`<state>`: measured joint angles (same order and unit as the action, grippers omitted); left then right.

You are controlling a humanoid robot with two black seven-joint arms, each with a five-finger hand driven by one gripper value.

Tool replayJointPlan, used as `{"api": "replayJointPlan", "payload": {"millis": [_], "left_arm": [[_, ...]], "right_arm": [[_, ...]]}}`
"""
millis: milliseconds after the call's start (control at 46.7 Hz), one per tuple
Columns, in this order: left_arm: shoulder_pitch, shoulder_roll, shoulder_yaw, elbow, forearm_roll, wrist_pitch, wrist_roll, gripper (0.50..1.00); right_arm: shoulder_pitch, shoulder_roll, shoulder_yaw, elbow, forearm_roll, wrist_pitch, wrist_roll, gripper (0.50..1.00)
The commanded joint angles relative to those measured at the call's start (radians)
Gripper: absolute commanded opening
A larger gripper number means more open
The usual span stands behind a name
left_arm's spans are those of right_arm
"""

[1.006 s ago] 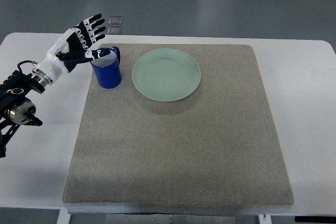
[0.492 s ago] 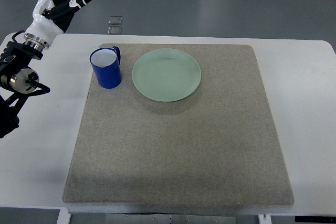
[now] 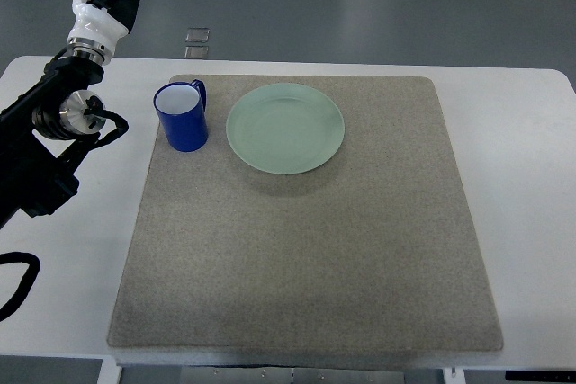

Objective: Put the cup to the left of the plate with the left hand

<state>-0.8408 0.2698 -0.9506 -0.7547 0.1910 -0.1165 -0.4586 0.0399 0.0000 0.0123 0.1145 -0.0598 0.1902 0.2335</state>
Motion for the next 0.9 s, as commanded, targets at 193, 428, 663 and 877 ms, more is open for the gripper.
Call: {"api": "replayJointPlan", "payload": {"millis": [193, 428, 663, 877], "left_arm": [[-0.021, -0.017, 0.0, 0.0, -0.122, 0.083, 0.093, 0.981], [-0.023, -0.021, 0.004, 0.0, -0.173, 0.061, 0.129, 0.981], [-0.026, -0.023, 0.015, 0.031, -0.17, 0.005, 0.129, 0.992], [-0.032, -0.023, 0.016, 0.034, -0.159, 0.003, 0.127, 0.996]], "right_arm": [[0.0, 0.0, 0.0, -0.001, 0.0, 0.0, 0.0, 0.932], [0.0, 0.0, 0.0, 0.001, 0.0, 0.0, 0.0, 0.932], [0.0, 0.0, 0.0, -0.001, 0.0, 0.0, 0.001, 0.932], [0.0, 0.0, 0.0, 0.001, 0.0, 0.0, 0.0, 0.932]]}}
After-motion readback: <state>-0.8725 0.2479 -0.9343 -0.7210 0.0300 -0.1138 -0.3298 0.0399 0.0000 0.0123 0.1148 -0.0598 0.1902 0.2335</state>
